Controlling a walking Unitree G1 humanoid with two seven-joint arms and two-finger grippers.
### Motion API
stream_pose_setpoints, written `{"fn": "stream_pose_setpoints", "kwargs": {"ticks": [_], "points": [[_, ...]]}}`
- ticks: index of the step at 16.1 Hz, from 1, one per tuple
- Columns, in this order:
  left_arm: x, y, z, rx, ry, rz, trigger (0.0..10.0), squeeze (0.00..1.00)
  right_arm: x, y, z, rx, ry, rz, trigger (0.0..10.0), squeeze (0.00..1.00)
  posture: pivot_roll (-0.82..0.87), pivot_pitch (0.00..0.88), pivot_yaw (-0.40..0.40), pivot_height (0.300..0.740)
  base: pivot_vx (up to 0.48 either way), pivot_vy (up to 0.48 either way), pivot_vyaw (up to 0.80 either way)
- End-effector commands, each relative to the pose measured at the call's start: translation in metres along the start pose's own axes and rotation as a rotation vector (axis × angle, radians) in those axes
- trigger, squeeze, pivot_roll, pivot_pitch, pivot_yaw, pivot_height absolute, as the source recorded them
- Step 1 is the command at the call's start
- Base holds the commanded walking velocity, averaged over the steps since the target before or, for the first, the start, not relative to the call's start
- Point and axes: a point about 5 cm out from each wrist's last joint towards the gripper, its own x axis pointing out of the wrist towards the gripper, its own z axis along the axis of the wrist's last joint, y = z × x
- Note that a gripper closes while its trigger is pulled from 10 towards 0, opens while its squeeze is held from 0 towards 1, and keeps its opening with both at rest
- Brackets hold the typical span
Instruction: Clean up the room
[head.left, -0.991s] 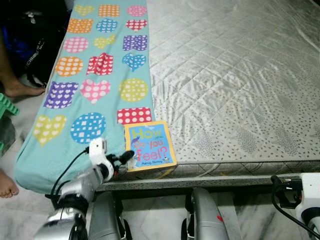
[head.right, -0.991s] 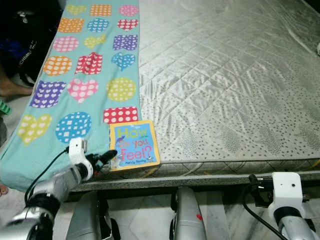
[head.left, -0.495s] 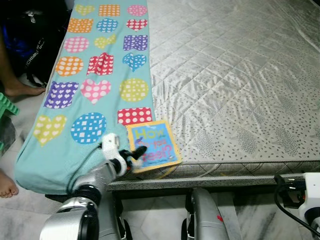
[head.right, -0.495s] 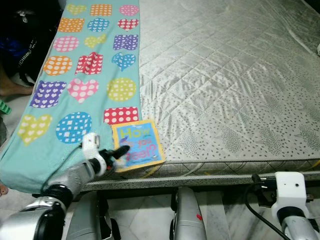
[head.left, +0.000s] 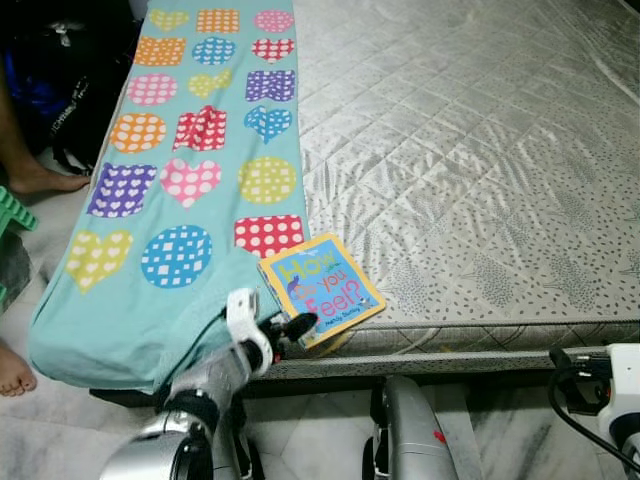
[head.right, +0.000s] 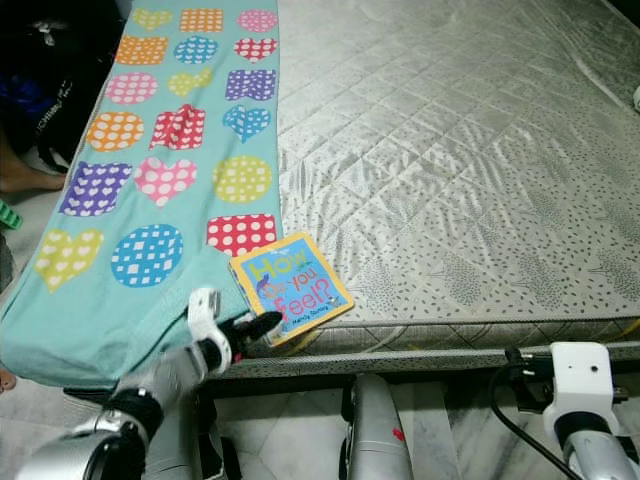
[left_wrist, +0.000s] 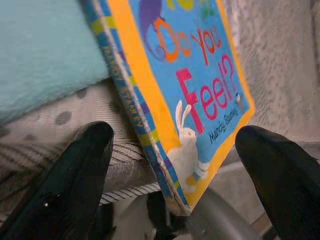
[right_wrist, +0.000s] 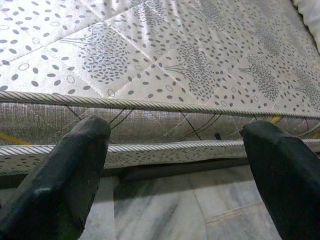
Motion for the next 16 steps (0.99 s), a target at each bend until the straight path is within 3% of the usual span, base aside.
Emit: {"fn": "stream_pose_setpoints", "kwargs": {"ticks": [1, 6, 11, 15, 16], "points": [[-0.005, 0.009, -0.005, -0.042, -0.007, 0.035, 10.0, 0.00, -0.003, -0.004, -0.003, -0.003, 0.013, -0.014, 10.0, 0.00, -0.30, 0.203, -0.023, 0.600, 0.000, 0.000, 0.00], [-0.008, 0.016, 0.006, -0.136, -0.155, 0.094, 10.0, 0.00, -0.004, -0.010, 0.000, -0.019, 0.005, -0.027, 10.0, 0.00, -0.33, 0.207, -0.024, 0.600, 0.000, 0.000, 0.00], [0.007, -0.007, 0.019, -0.120, -0.171, 0.035, 10.0, 0.00, -0.006, -0.008, 0.001, -0.018, 0.000, -0.034, 10.0, 0.00, -0.33, 0.211, -0.019, 0.600, 0.000, 0.000, 0.00], [0.019, -0.028, 0.015, -0.122, -0.152, -0.026, 9.7, 0.00, -0.004, -0.008, 0.003, -0.016, -0.006, -0.039, 10.0, 0.00, -0.34, 0.213, -0.018, 0.600, 0.000, 0.000, 0.00], [0.021, -0.031, 0.013, -0.131, -0.154, -0.044, 0.0, 0.00, -0.004, -0.008, 0.003, -0.016, -0.008, -0.039, 10.0, 0.00, -0.34, 0.213, -0.018, 0.600, 0.000, 0.000, 0.00]]}}
